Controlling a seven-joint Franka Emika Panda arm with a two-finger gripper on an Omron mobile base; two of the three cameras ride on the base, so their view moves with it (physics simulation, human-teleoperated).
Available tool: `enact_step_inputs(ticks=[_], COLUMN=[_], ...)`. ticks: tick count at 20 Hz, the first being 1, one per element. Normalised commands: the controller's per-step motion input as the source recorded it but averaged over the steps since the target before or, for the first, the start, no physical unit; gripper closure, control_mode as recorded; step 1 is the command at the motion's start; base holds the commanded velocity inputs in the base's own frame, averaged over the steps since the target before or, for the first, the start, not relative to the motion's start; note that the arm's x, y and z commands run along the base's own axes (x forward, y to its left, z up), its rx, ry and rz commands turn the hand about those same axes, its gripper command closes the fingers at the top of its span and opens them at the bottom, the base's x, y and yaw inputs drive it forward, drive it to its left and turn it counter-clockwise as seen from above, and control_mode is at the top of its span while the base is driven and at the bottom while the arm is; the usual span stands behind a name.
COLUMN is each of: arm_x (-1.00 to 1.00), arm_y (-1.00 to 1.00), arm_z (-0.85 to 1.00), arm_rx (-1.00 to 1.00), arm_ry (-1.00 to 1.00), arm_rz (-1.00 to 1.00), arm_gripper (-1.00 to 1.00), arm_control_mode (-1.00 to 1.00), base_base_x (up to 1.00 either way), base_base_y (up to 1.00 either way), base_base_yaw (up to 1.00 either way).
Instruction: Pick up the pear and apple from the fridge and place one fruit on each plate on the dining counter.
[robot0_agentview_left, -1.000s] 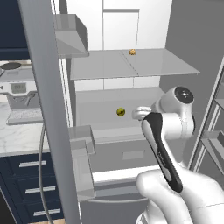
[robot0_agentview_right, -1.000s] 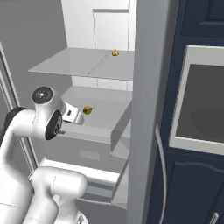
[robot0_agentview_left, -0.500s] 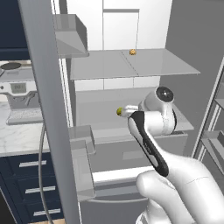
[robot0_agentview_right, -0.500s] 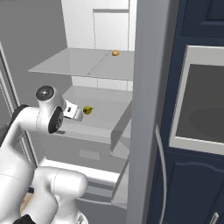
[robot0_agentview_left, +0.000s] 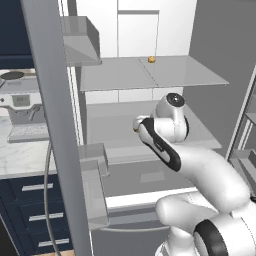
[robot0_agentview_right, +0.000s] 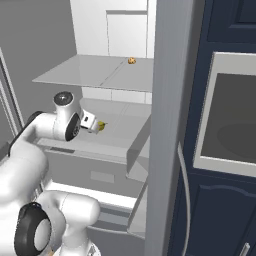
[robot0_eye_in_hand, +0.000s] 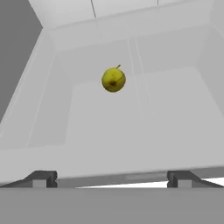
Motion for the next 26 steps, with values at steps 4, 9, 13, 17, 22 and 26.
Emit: enact_step_inputs(ticks=[4,9,13,17,22,26], arm_x=[0.52,0.45,0.38,0.32,0.18,0.28], arm_y=[0.00,0.00,0.00,0.00,0.00,0.00], arm_z=[-0.28,-0.30,-0.30,-0.28,-0.32,-0.03], arm_rx=[0.00,0.00,0.00,0.00,0.00,0.00], arm_ry=[0.11,0.07,0.02,0.00,0.00,0.00], arm_rz=[0.00,0.00,0.00,0.00,0.00,0.00], arm_gripper=[-1.00,-1.00,-1.00,-1.00,-1.00,-1.00], arm_control_mode=[-1.00,-1.00,-1.00,-1.00,-1.00,-1.00], base_base_x=[0.00,0.00,0.00,0.00,0.00,0.00], base_base_y=[0.00,0.00,0.00,0.00,0.00,0.00], base_base_yaw=[0.00,0.00,0.00,0.00,0.00,0.00])
